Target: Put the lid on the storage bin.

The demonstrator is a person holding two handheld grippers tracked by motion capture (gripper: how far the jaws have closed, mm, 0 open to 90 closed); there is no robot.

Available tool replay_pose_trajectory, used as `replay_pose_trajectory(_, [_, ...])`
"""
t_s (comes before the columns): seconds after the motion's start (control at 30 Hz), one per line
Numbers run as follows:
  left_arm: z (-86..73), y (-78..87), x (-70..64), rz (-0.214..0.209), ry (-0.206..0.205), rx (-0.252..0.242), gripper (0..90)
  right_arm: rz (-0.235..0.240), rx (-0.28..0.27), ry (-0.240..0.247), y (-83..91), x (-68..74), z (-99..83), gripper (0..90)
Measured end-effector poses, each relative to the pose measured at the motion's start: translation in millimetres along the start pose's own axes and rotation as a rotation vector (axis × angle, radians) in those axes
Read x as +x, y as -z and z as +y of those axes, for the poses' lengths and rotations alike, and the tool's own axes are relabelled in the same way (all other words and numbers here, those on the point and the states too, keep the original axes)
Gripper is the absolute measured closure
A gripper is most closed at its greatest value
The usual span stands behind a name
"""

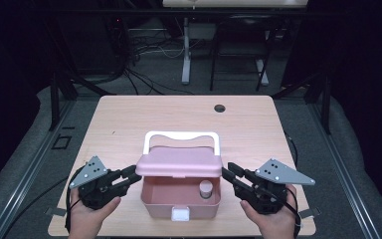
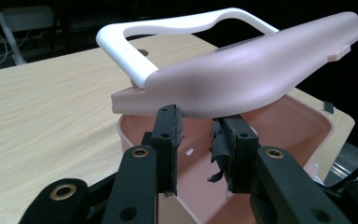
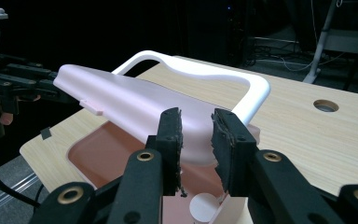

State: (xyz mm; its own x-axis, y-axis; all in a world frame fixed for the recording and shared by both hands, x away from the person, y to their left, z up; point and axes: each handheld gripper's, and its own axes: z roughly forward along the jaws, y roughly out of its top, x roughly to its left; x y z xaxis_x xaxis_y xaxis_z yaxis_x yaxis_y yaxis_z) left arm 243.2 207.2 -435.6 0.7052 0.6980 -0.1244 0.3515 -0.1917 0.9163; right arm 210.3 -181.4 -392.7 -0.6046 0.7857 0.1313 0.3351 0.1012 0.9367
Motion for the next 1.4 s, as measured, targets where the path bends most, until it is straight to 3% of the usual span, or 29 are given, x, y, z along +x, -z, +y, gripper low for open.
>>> replay_pose_trajectory(0.67, [-16.3,1.5,-4.6,-0.008,-0.009,0.015,67.8,0.011,0.028,-0.05,-13.6,-9.4,-9.3,71.1])
replay_pose_trajectory(1.4, [-38.1,0.8,-7.0,-0.021,-0.008,0.037,67.7,0.01,0.068,-0.053,-24.4,-9.2,-17.0,70.4])
